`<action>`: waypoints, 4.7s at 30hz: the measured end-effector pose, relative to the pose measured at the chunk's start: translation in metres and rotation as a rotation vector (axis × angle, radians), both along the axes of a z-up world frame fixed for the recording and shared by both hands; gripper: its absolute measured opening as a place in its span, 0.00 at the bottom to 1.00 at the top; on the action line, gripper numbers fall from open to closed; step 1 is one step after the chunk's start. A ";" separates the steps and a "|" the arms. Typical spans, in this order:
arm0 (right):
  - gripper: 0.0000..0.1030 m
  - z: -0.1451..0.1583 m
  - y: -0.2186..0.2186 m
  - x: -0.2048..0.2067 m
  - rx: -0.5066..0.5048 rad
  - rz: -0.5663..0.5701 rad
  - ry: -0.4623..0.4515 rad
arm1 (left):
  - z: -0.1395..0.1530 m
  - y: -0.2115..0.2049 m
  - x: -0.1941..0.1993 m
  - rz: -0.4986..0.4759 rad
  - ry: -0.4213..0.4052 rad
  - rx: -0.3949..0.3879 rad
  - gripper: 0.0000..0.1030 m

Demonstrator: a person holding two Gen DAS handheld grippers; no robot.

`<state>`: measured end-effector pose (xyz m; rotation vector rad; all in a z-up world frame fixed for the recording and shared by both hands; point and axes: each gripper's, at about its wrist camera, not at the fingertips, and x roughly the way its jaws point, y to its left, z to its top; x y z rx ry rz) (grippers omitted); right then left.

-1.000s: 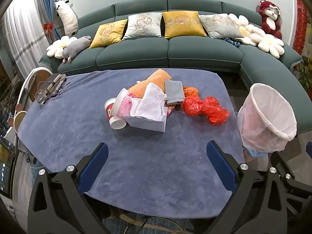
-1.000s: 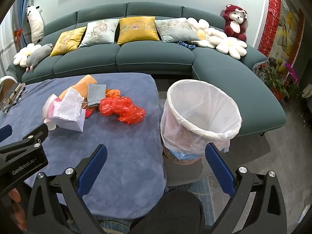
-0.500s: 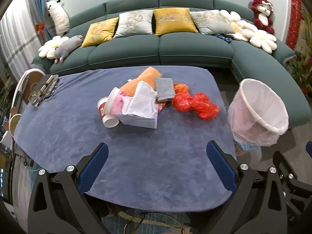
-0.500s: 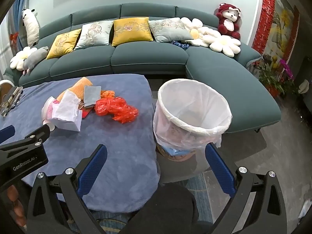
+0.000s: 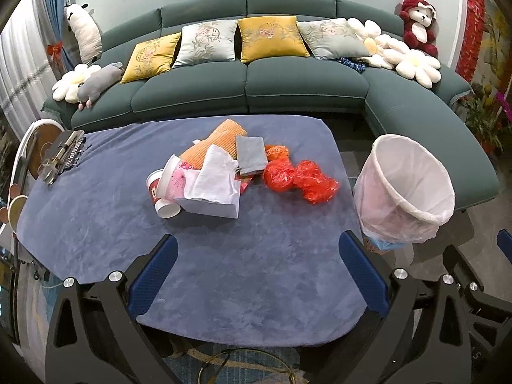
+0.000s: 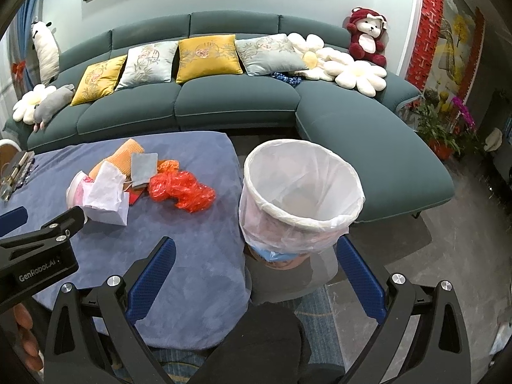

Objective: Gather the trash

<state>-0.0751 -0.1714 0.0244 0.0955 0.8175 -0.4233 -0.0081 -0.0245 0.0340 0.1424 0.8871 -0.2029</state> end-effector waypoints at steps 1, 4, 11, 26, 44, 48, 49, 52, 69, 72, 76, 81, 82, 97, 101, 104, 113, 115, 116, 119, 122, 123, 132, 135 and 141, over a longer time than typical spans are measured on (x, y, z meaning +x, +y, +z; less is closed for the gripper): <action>0.93 0.001 -0.001 0.001 -0.001 0.001 -0.003 | 0.001 -0.001 0.001 -0.001 0.001 -0.001 0.93; 0.93 0.003 -0.003 0.003 -0.002 0.006 -0.004 | 0.002 -0.004 0.003 0.000 -0.003 0.001 0.93; 0.93 0.005 -0.006 0.007 0.001 0.009 -0.008 | 0.003 -0.007 0.004 0.004 -0.001 0.004 0.93; 0.93 0.008 -0.010 0.017 0.003 0.006 -0.006 | 0.002 -0.012 0.011 0.009 -0.004 0.011 0.93; 0.93 0.004 -0.014 0.022 0.011 -0.007 -0.006 | -0.001 -0.012 0.017 0.021 -0.003 0.022 0.93; 0.93 0.004 -0.014 0.024 0.014 -0.009 -0.005 | -0.001 -0.011 0.019 0.020 -0.001 0.022 0.93; 0.93 0.003 -0.013 0.027 0.016 -0.010 -0.003 | -0.002 -0.011 0.019 0.021 -0.002 0.023 0.93; 0.93 0.000 -0.013 0.031 0.021 -0.010 0.002 | -0.002 -0.011 0.020 0.021 -0.004 0.026 0.93; 0.93 -0.011 -0.014 0.045 0.036 -0.003 0.023 | -0.011 -0.011 0.038 0.036 0.012 0.025 0.93; 0.93 -0.013 -0.015 0.046 0.036 -0.004 0.025 | -0.011 -0.009 0.039 0.044 0.008 0.022 0.93; 0.93 -0.015 -0.014 0.047 0.035 -0.005 0.023 | -0.011 -0.005 0.040 0.057 -0.004 0.023 0.93; 0.93 -0.016 -0.011 0.050 0.028 -0.001 0.017 | -0.011 0.000 0.044 0.060 -0.015 0.035 0.93; 0.93 -0.016 -0.009 0.051 0.025 0.002 0.015 | -0.012 0.001 0.045 0.064 -0.015 0.041 0.93; 0.93 -0.035 0.017 0.080 0.023 0.038 0.023 | -0.029 0.036 0.064 0.084 0.012 -0.025 0.93; 0.93 -0.044 0.023 0.100 0.024 0.060 0.028 | -0.038 0.056 0.081 0.114 -0.009 -0.011 0.93; 0.93 -0.052 0.031 0.120 0.026 0.082 0.039 | -0.050 0.076 0.100 0.153 0.016 -0.018 0.93; 0.93 -0.079 0.060 0.176 0.086 0.140 0.075 | -0.078 0.133 0.148 0.265 0.023 -0.008 0.93; 0.93 -0.084 0.078 0.190 0.103 0.176 0.081 | -0.081 0.141 0.155 0.271 0.023 -0.004 0.93; 0.93 -0.086 0.085 0.196 0.105 0.189 0.084 | -0.083 0.145 0.158 0.275 0.028 -0.003 0.93; 0.91 -0.095 0.113 0.216 0.117 0.241 0.089 | -0.089 0.156 0.167 0.292 0.037 0.007 0.93; 0.87 -0.102 0.137 0.237 0.148 0.279 0.093 | -0.093 0.168 0.172 0.295 0.043 0.003 0.93; 0.87 -0.105 0.144 0.244 0.158 0.286 0.091 | -0.094 0.171 0.173 0.293 0.044 0.004 0.93; 0.52 -0.133 0.181 0.281 0.198 0.334 0.140 | -0.107 0.182 0.181 0.268 0.057 0.011 0.93; 0.26 -0.139 0.179 0.278 0.223 0.352 0.163 | -0.109 0.179 0.183 0.248 0.055 0.002 0.93; 0.14 -0.125 0.153 0.252 0.226 0.347 0.139 | -0.113 0.167 0.188 0.184 0.054 -0.034 0.93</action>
